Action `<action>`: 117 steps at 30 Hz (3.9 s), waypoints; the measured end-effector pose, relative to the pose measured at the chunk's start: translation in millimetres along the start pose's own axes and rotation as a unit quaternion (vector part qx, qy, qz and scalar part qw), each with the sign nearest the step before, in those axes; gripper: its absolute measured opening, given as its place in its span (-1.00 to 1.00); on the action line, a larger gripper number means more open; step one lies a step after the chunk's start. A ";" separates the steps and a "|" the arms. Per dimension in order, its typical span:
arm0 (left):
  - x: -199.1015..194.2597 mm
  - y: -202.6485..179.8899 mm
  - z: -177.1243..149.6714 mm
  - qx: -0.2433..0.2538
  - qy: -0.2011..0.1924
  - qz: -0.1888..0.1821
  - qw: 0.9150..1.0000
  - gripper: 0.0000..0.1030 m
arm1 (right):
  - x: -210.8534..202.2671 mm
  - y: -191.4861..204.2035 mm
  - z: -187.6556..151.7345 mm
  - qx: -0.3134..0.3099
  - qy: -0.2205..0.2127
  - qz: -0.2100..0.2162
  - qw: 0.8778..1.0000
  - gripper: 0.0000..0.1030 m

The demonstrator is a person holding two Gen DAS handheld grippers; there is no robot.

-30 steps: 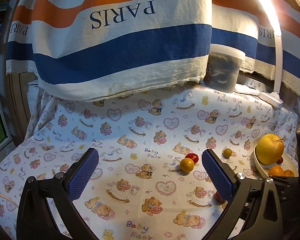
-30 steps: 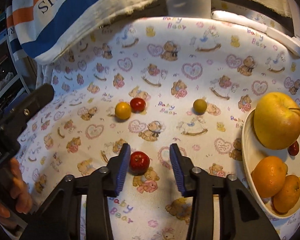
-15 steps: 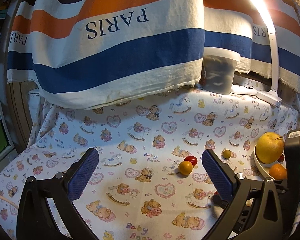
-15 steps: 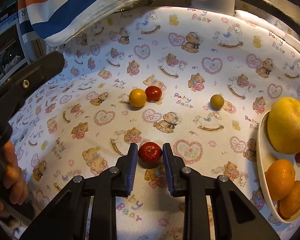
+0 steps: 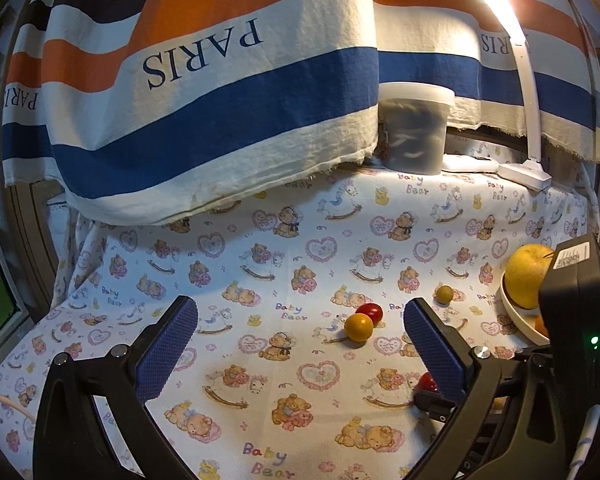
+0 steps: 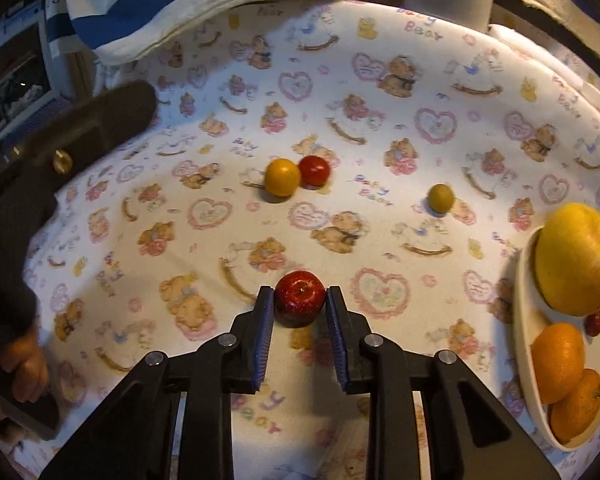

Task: Organize fruits
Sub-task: 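Close the right tool on the red apple and lift it, then hold the red apple up in the right tool while the left tool moves toward the tangerine, then grasp the small tangerine with the left tool while the right tool holds the red apple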

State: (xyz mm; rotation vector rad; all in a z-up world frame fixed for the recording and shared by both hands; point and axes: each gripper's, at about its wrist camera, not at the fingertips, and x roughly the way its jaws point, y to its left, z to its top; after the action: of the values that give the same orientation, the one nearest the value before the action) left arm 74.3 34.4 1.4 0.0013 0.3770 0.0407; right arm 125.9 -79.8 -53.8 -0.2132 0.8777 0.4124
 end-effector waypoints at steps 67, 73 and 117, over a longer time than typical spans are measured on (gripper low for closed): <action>-7.7 -6.8 40.1 0.043 -0.045 -0.023 0.998 0.99 | -88.4 -35.1 -12.3 0.098 -0.285 -0.160 0.940 -0.47; 22.8 -8.9 58.4 0.021 0.011 -0.026 0.999 0.93 | -88.1 -36.7 -13.2 0.102 -0.287 -0.164 0.938 -0.47; 96.0 -24.0 11.1 -0.056 0.202 -0.134 0.969 -0.49 | -81.2 -62.3 -9.0 0.141 -0.264 -0.173 0.938 -0.47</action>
State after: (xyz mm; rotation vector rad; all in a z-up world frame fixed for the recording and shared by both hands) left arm 168.5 14.3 -23.8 -0.1717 0.7798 -0.2080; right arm 100.6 -160.3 4.8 0.0141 0.3485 0.0024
